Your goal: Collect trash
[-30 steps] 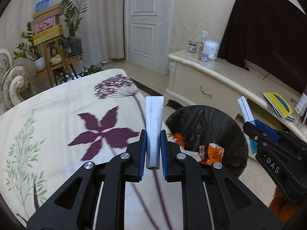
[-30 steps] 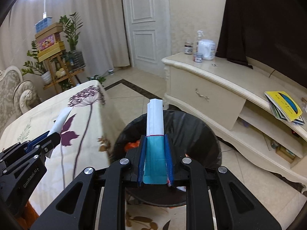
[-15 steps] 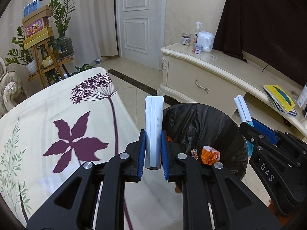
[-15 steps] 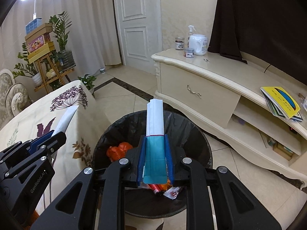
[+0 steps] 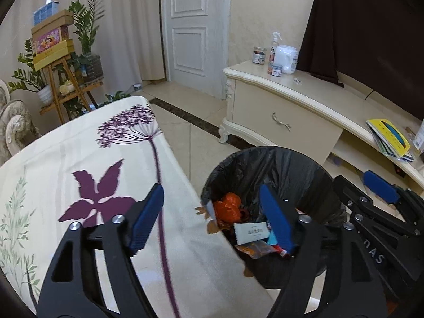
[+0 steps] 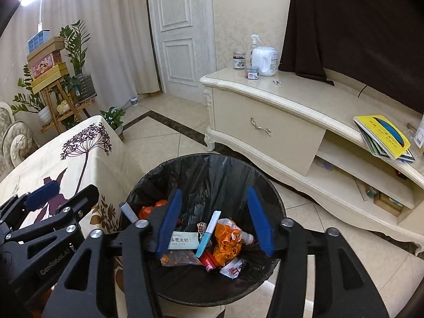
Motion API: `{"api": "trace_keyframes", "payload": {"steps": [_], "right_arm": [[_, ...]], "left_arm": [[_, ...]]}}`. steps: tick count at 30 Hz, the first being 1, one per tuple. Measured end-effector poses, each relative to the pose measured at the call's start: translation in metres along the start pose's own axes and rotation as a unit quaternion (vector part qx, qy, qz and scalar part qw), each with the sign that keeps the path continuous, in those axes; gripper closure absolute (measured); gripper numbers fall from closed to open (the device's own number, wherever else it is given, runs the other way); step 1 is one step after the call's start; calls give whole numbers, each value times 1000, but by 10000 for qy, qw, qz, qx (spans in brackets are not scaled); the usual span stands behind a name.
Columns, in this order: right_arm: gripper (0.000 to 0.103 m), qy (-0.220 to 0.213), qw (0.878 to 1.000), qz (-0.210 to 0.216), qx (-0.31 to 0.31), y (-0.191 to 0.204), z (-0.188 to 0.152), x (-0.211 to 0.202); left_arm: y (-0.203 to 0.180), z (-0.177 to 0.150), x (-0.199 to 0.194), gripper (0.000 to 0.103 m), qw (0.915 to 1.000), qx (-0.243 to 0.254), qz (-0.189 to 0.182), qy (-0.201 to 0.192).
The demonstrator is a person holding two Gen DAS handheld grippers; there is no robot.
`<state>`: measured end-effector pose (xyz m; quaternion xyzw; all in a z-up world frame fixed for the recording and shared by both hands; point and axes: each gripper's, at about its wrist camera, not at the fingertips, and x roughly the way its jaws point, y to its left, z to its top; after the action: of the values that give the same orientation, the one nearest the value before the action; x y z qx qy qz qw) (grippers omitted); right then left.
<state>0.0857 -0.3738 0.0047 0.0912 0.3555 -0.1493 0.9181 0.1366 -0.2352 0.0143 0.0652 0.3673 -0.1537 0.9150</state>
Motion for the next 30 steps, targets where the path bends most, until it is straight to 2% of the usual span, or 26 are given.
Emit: {"api": "trace_keyframes", "payload": {"steps": [4, 8, 12, 22, 30], "right_arm": [[40, -82, 10000, -29, -17, 4, -2, -10], [36, -150, 9999, -5, -53, 11, -5, -22], [32, -194, 9997, -20, -167, 21, -11, -32], [30, -169, 9991, 154, -350, 49, -28, -53], [29, -165, 9981, 303, -507, 72, -38, -65]], "left_arm": [[7, -3, -10, 19, 9999, -24, 118, -57], [19, -6, -23, 14, 9996, -167, 191, -109], [32, -14, -40, 13, 9993, -292, 192, -162], [63, -37, -77, 11, 9979, -340, 485, -258], [86, -52, -93, 10, 9966, -514, 605, -228]]}}
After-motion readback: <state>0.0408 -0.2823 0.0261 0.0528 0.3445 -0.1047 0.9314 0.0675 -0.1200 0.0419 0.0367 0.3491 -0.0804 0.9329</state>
